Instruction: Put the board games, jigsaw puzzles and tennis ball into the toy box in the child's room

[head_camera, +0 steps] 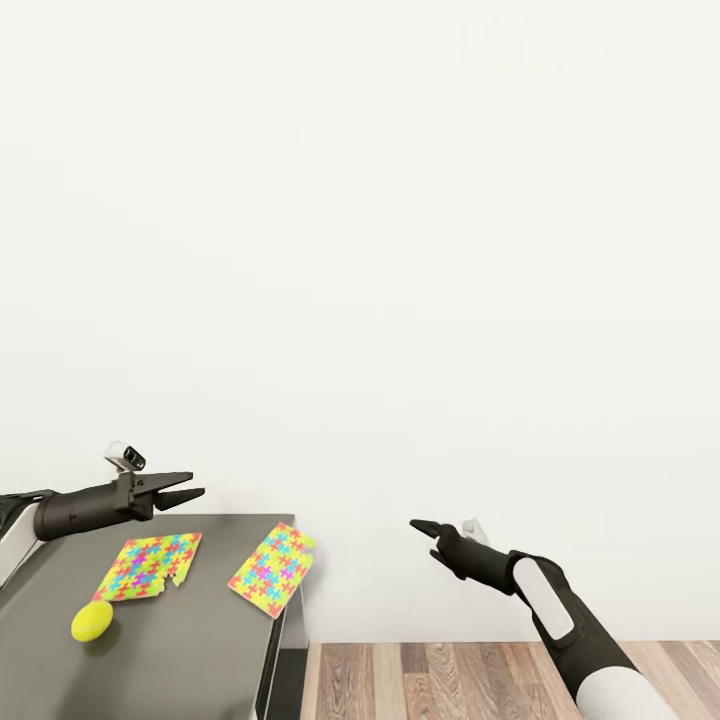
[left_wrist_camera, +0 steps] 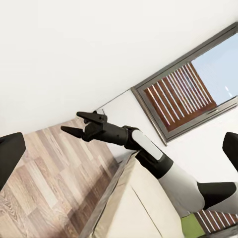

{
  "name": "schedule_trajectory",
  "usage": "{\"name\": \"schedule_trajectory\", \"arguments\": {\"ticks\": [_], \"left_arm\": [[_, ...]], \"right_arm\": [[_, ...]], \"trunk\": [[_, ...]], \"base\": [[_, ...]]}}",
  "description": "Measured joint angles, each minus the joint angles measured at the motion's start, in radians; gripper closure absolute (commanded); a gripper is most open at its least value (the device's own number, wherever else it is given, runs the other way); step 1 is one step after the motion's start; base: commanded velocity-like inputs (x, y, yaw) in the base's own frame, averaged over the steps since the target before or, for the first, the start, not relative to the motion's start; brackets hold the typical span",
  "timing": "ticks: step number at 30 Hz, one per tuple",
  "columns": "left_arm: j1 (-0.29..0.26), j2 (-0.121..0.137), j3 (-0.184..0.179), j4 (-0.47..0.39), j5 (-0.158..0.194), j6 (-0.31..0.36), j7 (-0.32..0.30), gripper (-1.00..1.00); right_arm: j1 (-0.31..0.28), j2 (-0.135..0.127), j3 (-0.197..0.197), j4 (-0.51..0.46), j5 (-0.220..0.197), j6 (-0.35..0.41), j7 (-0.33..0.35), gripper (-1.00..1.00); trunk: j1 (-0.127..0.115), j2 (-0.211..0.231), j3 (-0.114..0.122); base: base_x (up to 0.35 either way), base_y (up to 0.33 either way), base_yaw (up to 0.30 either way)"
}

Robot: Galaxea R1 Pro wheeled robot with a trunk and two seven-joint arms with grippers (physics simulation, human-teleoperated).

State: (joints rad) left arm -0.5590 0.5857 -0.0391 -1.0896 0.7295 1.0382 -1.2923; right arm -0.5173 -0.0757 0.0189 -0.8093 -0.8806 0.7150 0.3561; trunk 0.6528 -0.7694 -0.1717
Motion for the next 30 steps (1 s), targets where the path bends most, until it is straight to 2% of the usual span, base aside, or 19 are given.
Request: {"name": "schedule_trajectory", "arguments": {"ticks": [23, 30], "left_arm": [[0.000, -0.002, 0.000, 0.003, -0.001, -0.001, 0.001, -1.00], [0.000, -0.002, 0.002, 0.003, -0.001, -0.001, 0.001, -1.00]], "right_arm": [[0.001, 0.003, 0.013, -0.018, 0.004, -0.012, 0.003, -1.00], [0.001, 0.003, 0.012, -0.017, 0.000, -0.069, 0.006, -1.00]], "trunk": [[0.088, -0.161, -0.072], [0.115, -0.210, -0.094]], "base": [[0.000, 0.000, 0.000], [0.000, 0.000, 0.000]]}}
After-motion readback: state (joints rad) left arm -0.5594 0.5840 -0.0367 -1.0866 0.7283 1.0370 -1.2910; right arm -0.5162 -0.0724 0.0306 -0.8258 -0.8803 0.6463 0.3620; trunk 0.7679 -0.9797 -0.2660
